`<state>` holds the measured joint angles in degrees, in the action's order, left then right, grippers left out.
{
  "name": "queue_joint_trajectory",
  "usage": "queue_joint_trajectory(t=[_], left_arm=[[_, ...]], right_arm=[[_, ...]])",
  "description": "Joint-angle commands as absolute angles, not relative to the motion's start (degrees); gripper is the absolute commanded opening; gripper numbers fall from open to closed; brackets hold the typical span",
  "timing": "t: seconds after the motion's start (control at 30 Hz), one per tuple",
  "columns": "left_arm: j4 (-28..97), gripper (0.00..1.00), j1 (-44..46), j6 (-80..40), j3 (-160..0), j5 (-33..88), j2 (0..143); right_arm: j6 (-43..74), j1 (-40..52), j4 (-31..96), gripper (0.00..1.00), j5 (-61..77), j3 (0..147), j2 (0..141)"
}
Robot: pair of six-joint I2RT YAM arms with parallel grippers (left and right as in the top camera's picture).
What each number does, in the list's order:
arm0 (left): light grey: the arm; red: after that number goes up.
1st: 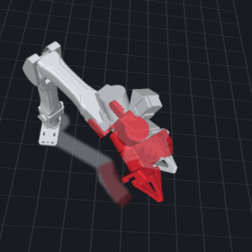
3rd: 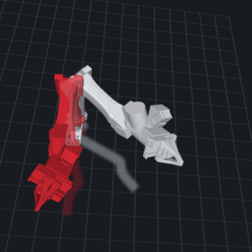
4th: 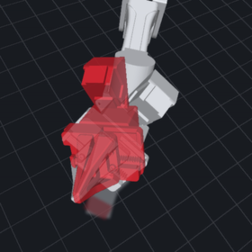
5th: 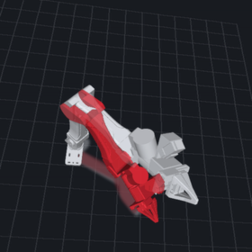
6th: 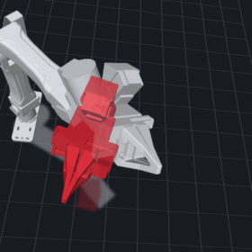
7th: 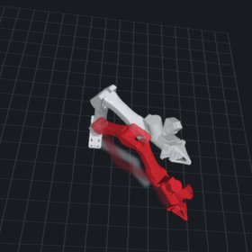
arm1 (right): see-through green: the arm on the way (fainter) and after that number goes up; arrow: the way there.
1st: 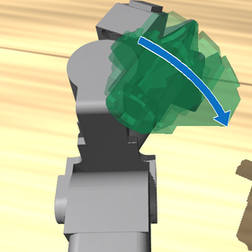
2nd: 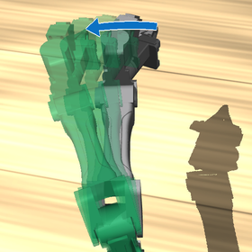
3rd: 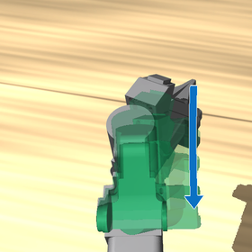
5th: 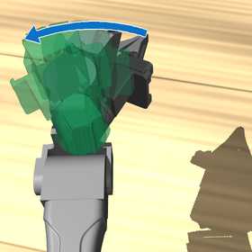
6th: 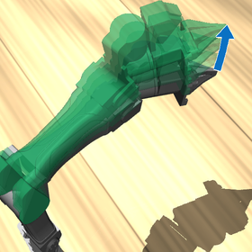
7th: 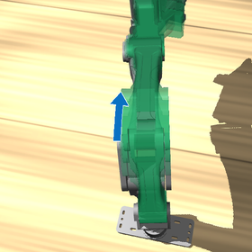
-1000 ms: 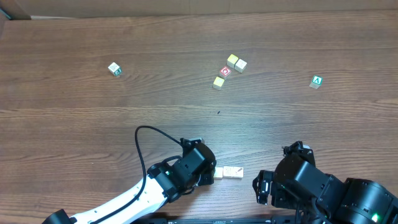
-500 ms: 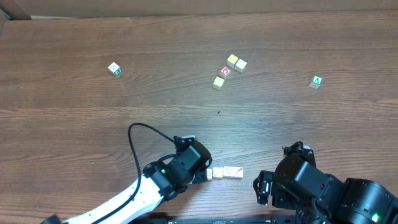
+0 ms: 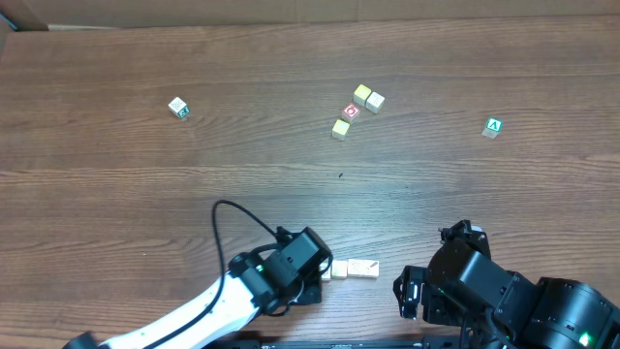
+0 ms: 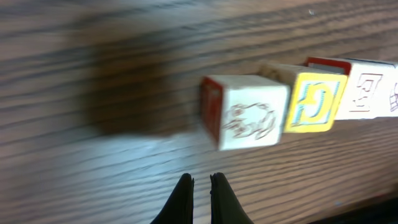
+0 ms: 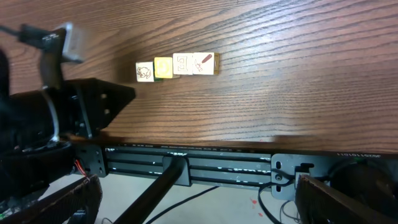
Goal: Flip 4 blocks
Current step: 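Lower the frog block beside the yellow-bordered block and release it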
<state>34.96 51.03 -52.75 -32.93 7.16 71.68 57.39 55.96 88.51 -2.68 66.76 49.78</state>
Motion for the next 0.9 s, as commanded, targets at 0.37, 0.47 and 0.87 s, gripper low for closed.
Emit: queue_joint_trajectory(t=[0.37,0.47,0.87], left_arm=[[31.2,0.04,47.8,-54.4,-32.7,14.6,78.7],[30.2,0.04,47.8,-54.4,-32.7,14.6,78.7],[27.6,0.04,47.7,-55.8,-32.7,14.0,78.7]], right_arm=[[56.8,56.2,88.2,1.0,-1.8,67.5,49.6],[56.8,56.2,88.2,1.0,-1.8,67.5,49.6],[56.8,56.2,88.4,1.0,-1.8,67.5,49.6]])
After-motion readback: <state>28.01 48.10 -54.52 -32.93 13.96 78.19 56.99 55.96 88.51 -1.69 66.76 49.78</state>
